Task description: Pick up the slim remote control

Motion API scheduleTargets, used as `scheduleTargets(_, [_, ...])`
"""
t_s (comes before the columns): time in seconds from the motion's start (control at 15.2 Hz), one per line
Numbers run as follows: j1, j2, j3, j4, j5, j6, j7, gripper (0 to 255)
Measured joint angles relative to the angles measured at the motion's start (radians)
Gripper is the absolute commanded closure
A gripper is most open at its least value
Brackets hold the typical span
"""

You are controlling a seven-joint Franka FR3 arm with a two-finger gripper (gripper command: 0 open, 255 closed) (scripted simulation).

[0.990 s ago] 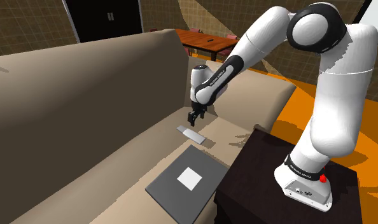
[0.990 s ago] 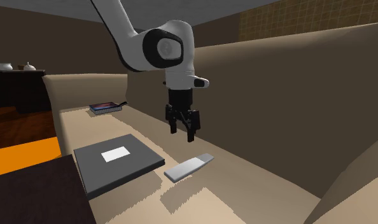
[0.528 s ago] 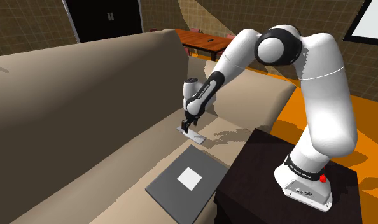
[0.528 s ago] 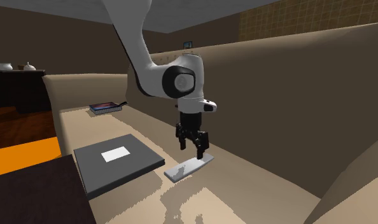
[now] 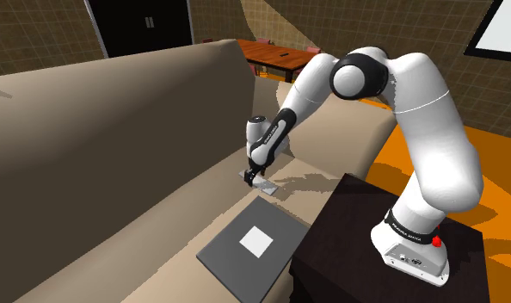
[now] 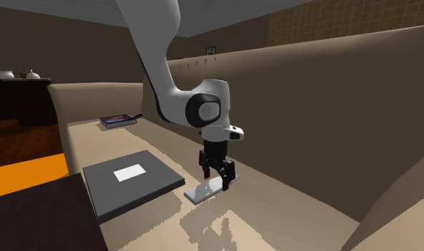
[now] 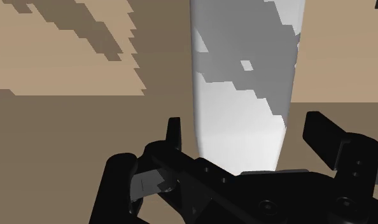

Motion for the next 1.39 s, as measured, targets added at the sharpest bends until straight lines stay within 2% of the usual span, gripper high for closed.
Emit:
scheduleTargets(0.07, [0.0, 0.005, 0.0, 0.002, 0.0, 0.003, 0.0, 255])
scheduleTargets(0.73, [-0.001, 0.011, 0.0, 0.005, 0.0, 0.007, -0.001, 255])
scheduleTargets(1.39, [-0.004, -0.104, 0.003, -0.037, 0.002, -0.066, -0.006, 255])
